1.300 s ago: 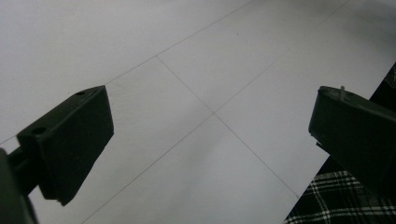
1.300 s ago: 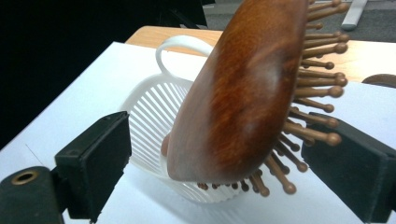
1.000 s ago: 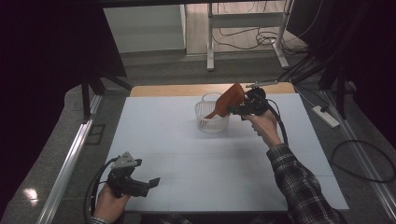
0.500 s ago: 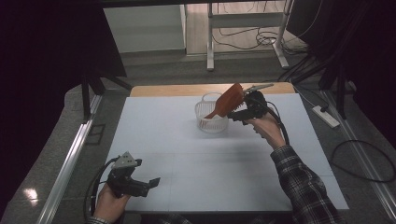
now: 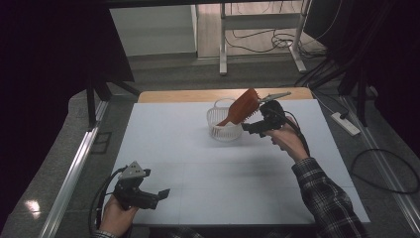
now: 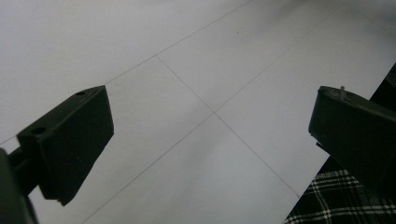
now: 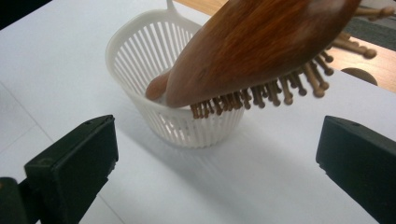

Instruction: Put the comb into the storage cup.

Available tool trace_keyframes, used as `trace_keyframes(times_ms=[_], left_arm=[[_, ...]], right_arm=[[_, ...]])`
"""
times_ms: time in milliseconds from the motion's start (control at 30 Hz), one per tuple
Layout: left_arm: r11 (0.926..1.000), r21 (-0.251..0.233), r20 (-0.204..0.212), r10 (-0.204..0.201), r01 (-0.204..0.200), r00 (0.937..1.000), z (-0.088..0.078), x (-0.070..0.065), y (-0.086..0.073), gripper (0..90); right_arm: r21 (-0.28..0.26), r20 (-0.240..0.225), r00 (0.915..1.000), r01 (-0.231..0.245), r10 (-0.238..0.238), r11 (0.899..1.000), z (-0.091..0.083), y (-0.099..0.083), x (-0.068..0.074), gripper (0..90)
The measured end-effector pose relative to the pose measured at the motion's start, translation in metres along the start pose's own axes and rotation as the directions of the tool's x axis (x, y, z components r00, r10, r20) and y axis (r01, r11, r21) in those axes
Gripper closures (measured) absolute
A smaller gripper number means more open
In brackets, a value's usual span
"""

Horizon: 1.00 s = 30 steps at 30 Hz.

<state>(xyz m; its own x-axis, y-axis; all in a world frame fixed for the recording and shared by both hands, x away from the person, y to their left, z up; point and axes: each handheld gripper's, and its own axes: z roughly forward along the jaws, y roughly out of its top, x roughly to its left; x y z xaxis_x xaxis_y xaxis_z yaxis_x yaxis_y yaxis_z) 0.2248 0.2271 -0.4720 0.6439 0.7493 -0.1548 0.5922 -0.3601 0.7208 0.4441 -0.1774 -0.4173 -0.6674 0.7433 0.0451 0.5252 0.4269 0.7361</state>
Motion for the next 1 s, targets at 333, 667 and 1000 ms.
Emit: trace_keyframes(times_ms=[333, 667, 1000], left_arm=[[1.0, -0.003, 0.005, -0.002, 0.002, 1.0, -0.001, 0.001, 0.0, 0.9], [0.9997, -0.017, 0.004, -0.02, 0.021, 0.9998, -0.003, 0.002, -0.001, 0.3], [0.9997, -0.017, 0.002, -0.02, 0.02, 0.9998, -0.006, 0.002, -0.002, 0.0]], right_arm=[[0.007, -0.003, 0.9994, 0.034, -0.034, 0.999, -0.007, -0.004, 0.004, 0.0], [0.011, -0.007, 0.9989, 0.046, -0.046, 0.999, -0.013, -0.012, 0.006, 0.0], [0.015, -0.008, 0.9987, 0.051, -0.051, 0.999, -0.018, -0.02, 0.007, 0.0]])
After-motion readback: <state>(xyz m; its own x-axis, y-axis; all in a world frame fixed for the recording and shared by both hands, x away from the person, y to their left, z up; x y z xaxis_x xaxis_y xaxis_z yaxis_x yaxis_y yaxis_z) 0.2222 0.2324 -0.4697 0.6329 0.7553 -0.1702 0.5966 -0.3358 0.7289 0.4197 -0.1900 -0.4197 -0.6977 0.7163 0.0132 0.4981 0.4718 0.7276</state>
